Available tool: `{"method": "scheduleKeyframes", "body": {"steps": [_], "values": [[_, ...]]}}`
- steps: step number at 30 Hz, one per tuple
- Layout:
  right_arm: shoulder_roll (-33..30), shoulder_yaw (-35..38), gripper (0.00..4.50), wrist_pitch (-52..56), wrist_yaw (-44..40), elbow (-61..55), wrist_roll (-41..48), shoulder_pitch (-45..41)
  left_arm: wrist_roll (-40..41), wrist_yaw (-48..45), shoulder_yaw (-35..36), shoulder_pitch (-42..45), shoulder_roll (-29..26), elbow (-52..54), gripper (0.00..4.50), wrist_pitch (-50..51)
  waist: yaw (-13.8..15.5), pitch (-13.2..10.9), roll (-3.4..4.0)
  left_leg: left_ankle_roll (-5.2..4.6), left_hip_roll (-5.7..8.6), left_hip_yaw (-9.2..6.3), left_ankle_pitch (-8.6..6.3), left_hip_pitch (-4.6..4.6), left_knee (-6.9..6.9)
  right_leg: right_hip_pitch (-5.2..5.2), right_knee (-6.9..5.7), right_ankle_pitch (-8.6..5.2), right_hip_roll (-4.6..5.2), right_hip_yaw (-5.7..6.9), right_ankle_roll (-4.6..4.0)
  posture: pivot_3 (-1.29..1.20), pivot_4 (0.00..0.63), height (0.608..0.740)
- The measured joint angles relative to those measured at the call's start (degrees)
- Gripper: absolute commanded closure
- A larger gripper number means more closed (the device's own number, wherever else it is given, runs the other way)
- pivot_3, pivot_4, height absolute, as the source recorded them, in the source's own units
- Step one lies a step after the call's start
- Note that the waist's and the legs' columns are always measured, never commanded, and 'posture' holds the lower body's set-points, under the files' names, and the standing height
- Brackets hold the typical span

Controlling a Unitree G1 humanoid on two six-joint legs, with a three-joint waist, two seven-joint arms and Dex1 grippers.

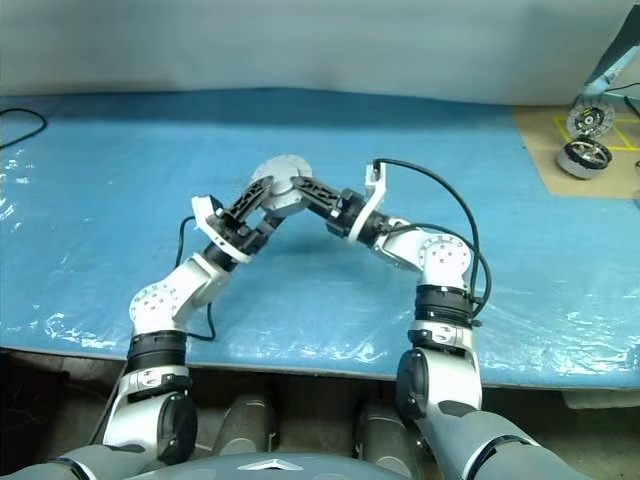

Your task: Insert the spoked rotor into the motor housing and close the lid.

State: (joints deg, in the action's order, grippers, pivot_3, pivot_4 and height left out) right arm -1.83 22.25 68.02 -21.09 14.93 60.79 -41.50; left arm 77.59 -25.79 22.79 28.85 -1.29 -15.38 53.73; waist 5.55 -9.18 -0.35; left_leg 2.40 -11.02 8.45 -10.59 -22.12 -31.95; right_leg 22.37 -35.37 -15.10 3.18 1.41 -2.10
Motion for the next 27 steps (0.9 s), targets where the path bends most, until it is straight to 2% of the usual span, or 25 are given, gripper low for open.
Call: {"method": "scheduleKeyframes", "body": {"steps": [3,4,6,10,22,27], "values": [[0.0,-0.3,2.09,0.0,0.0,0.0,0.0,0.0,-0.7,0.0,-0.1,1.6,1.7,-0.6,0.03,-1.8,0.0,0.0,0.00,0.00,0.00,-0.01,0.00,0.00,-0.12,-0.03,-0.06,0.01,0.02,0.00,0.01,0.00,0.150,0.740],[0.1,-0.4,2.09,0.0,0.1,0.0,0.0,0.0,-1.4,0.0,-0.4,1.9,2.1,-0.7,0.20,-2.4,0.0,0.0,0.00,0.00,0.00,-0.02,0.00,0.00,-0.15,-0.03,-0.08,0.01,0.02,0.00,0.02,0.00,0.150,0.740],[0.0,-0.5,2.09,0.0,0.1,0.0,0.0,0.0,-2.6,0.2,-0.7,1.9,2.9,-0.8,0.65,-3.7,0.0,0.0,0.00,0.00,0.00,-0.02,0.00,0.01,-0.17,-0.03,-0.12,0.01,0.02,-0.01,0.02,0.00,0.150,0.740],[-0.1,-0.5,2.09,-0.1,0.6,0.0,0.0,0.1,-3.9,0.2,-0.9,1.8,3.1,-0.9,1.91,-4.5,0.0,0.0,0.00,0.00,-0.01,-0.03,0.00,0.00,-0.19,-0.03,-0.15,0.01,0.01,-0.01,0.02,0.00,0.150,0.740],[1.4,-0.2,2.09,-0.8,4.8,0.1,-0.1,0.2,-6.9,-1.6,-0.8,1.5,3.0,-2.2,2.03,-6.6,-0.1,0.0,0.00,0.00,-0.01,-0.03,0.00,0.00,-0.21,-0.02,-0.16,0.01,0.02,-0.01,0.02,0.00,0.150,0.740],[1.8,-0.1,0.57,-3.4,6.3,0.2,-0.6,0.2,-9.7,-0.9,-0.7,2.1,2.9,-3.1,2.04,-9.4,0.0,0.0,-0.01,0.00,0.00,-0.03,0.00,0.00,-0.21,-0.03,-0.16,0.01,0.03,-0.01,0.02,0.00,0.150,0.740]]}}
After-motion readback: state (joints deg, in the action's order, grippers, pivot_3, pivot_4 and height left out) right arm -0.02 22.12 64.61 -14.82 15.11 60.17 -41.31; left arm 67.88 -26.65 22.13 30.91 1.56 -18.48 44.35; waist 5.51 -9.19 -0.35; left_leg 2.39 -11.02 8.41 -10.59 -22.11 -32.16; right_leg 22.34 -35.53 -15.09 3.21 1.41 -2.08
